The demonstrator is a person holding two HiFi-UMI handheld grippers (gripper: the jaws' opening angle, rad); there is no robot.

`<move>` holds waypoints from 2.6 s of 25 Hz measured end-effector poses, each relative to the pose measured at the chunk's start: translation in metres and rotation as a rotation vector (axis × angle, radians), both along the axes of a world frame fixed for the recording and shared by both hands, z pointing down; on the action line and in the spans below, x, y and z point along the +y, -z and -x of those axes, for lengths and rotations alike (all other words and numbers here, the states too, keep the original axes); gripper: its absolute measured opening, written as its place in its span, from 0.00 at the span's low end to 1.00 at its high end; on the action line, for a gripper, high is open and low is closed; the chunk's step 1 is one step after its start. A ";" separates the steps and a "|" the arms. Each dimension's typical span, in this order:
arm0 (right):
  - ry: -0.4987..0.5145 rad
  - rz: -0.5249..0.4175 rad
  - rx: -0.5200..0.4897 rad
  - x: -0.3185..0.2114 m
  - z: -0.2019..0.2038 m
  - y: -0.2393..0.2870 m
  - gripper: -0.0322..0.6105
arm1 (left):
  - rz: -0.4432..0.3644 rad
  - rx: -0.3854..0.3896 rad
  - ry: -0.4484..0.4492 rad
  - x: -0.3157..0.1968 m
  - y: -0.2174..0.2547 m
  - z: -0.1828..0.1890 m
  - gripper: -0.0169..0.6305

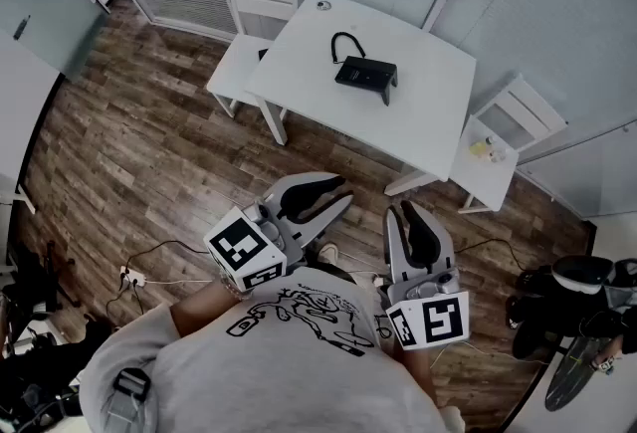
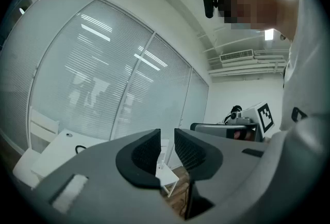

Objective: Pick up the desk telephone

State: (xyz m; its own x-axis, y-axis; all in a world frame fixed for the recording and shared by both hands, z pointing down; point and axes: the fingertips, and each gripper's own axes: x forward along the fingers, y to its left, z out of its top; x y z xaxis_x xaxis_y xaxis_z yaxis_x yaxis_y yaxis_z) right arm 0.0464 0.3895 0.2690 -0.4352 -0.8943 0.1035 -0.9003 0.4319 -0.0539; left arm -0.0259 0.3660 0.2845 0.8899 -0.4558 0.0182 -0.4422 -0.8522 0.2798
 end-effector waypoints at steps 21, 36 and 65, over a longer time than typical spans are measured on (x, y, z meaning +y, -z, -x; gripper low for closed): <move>0.005 0.002 -0.003 -0.034 -0.047 -0.009 0.15 | 0.019 0.011 0.038 -0.034 -0.015 -0.041 0.15; 0.006 -0.009 0.000 -0.188 0.038 0.000 0.15 | 0.008 0.011 0.055 -0.188 -0.008 0.048 0.15; -0.018 0.060 -0.078 -0.320 0.005 -0.031 0.15 | 0.068 -0.031 0.090 -0.322 -0.044 0.032 0.15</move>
